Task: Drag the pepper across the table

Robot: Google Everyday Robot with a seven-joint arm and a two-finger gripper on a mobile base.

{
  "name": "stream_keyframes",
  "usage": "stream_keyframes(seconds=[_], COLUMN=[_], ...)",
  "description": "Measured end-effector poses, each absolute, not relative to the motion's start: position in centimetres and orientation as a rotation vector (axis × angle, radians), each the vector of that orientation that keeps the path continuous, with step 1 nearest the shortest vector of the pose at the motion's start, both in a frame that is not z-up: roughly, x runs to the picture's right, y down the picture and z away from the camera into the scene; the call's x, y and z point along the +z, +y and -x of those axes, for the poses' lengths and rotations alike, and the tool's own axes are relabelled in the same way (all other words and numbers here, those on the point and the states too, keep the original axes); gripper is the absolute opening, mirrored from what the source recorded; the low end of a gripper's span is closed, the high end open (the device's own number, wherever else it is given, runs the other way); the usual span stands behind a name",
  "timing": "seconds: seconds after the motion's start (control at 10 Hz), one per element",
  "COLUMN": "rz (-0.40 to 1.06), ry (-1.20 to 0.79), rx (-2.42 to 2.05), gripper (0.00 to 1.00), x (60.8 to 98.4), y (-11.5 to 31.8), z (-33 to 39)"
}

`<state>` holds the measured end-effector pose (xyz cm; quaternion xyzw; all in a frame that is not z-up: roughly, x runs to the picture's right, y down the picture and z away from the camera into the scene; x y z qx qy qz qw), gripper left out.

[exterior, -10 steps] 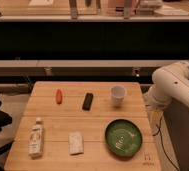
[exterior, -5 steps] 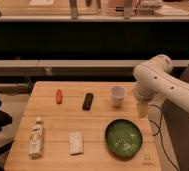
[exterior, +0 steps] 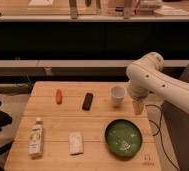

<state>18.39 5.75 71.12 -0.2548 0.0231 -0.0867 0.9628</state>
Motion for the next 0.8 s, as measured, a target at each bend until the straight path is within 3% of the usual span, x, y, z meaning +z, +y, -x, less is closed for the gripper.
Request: stream_keyframes(seconds=[0.8], rz=[0.452], ry=[0.02], rx=[-0.31], gripper=[0.8], x=[72.4], y=[3.4], z=[-12.4])
